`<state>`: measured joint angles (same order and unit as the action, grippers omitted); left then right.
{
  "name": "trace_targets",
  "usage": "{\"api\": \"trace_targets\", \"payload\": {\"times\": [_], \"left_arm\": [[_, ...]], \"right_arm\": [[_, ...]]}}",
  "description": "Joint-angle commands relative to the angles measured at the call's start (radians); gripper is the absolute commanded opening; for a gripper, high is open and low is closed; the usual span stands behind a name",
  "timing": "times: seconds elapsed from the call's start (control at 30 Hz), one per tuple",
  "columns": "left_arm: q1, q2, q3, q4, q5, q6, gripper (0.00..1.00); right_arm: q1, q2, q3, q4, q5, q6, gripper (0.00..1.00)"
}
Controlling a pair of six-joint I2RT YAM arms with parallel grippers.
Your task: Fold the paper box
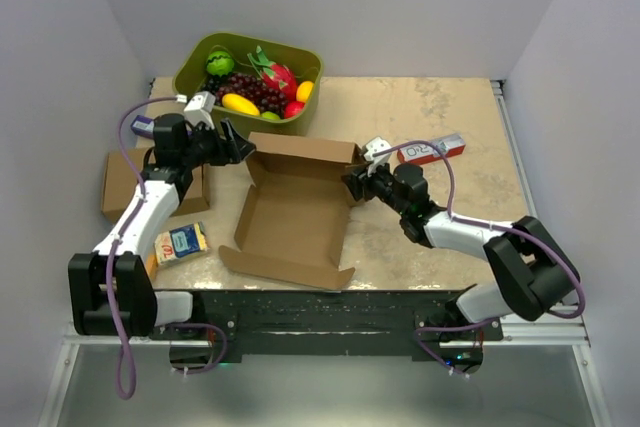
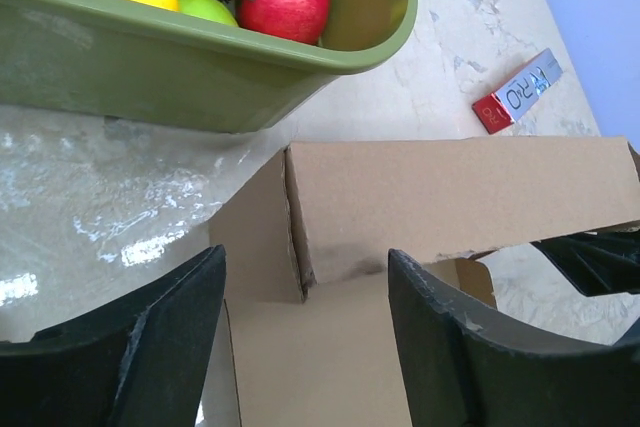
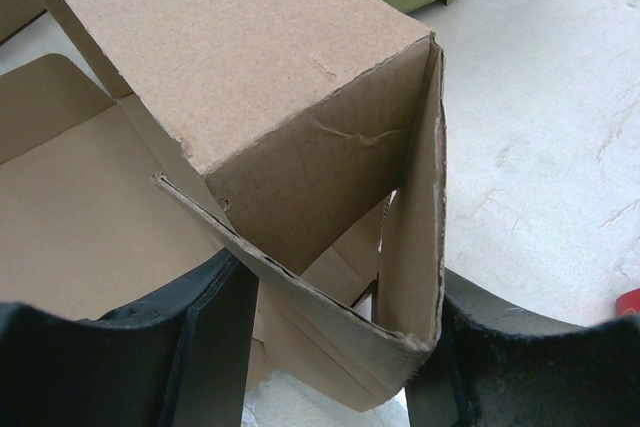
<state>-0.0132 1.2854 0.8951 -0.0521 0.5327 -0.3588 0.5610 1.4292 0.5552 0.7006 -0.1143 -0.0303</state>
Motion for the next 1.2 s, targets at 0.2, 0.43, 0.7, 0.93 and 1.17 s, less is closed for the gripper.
{"api": "trace_targets", "payload": {"times": [0.2, 0.43, 0.7, 0.93, 1.17], "left_arm": [[0.050, 0.037, -0.041, 0.159, 0.081, -0.054, 0.58], [0.085, 0.052, -0.094, 0.258, 0.118, -0.117, 0.50], [0.088, 0.060, -0.124, 0.244, 0.124, -0.088, 0.41], [0.081, 0.069, -0.119, 0.146, 0.052, 0.007, 0.34], [0.029, 0.075, -0.078, -0.002, -0.076, 0.109, 0.31]], "right_arm": [[0.000, 0.027, 0.020, 0.033, -0.024, -0.017, 0.42], [-0.001, 0.056, 0.031, 0.034, -0.028, -0.016, 0.42], [-0.001, 0.074, 0.037, 0.036, -0.021, -0.017, 0.43], [-0.001, 0.074, 0.034, 0.042, -0.016, -0.014, 0.43], [-0.001, 0.076, 0.028, 0.051, -0.010, -0.011, 0.43]]}}
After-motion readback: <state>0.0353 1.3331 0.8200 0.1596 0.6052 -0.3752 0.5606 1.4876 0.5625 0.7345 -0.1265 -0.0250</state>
